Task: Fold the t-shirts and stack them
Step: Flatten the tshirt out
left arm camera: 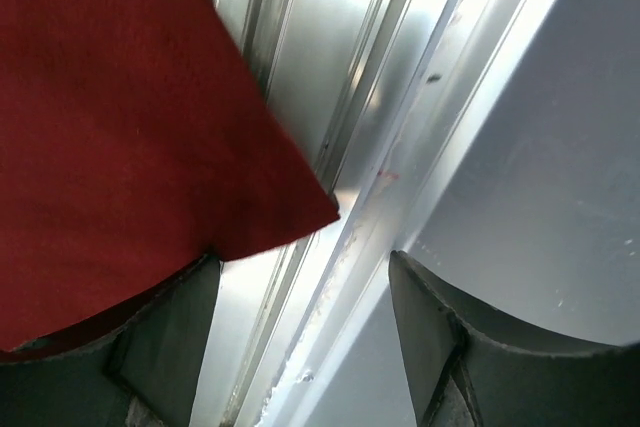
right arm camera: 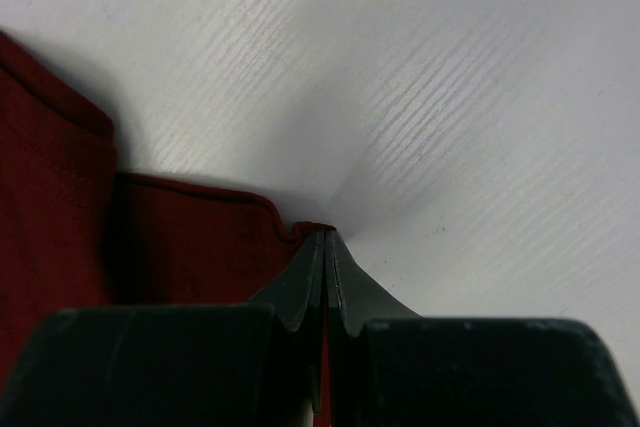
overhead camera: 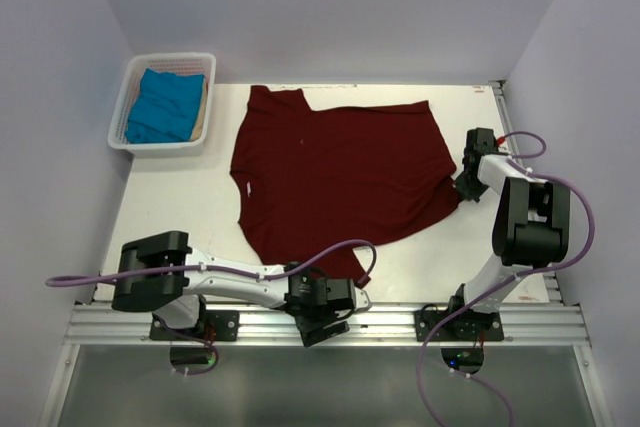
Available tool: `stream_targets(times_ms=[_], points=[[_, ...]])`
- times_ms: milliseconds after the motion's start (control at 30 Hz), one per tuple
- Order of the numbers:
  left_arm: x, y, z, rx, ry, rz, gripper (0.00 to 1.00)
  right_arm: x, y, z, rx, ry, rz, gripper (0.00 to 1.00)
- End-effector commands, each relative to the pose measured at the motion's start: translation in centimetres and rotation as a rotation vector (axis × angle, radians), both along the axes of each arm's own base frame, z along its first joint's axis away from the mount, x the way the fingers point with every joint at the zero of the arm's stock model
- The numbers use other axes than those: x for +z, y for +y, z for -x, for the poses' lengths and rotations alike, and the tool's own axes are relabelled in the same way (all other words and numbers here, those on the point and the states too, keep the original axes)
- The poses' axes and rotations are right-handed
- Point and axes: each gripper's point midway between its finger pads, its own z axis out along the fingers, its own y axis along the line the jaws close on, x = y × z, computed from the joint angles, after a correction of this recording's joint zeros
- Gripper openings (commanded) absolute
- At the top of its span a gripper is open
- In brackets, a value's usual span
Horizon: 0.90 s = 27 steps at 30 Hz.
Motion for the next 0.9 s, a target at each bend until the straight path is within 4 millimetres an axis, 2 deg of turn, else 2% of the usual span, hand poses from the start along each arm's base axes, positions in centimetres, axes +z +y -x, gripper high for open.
stream_targets(times_ms=[0,67,233,433,633,867], points=[[1.0,-2.4,0.0,-0.048,-0.015,0.076,0.72,-2.3,1.3,0.9,0.017,0.047,-0.065,0.0],[0.8,-2.7,-0.6,-0.05,-0.042,0.074,0.72,-2.2,1.4,0.9,0.018,0.045,-0.068,0.0],[2.0,-4.8,-1.9,-0.052,-0.115,0.123,0.71,-2.2,1.4,0.8,0.019,0.043,-0.069,0.0],[0.7,-4.7,-3.0,-0.039,-0.165,0.091,0.69,-2.3,1.5,0.8,0.021,0.046,-0.073,0.0],[-0.3,-3.7,-3.7,-0.013,-0.196,0.031,0.61,-2.4,1.6,0.7,0.024,0.041,-0.078,0.0],[3.7,-5.3,-4.6,0.02,-0.247,0.08,0.56,-2.8,1.6,0.8,0.022,0.048,-0.08,0.0]])
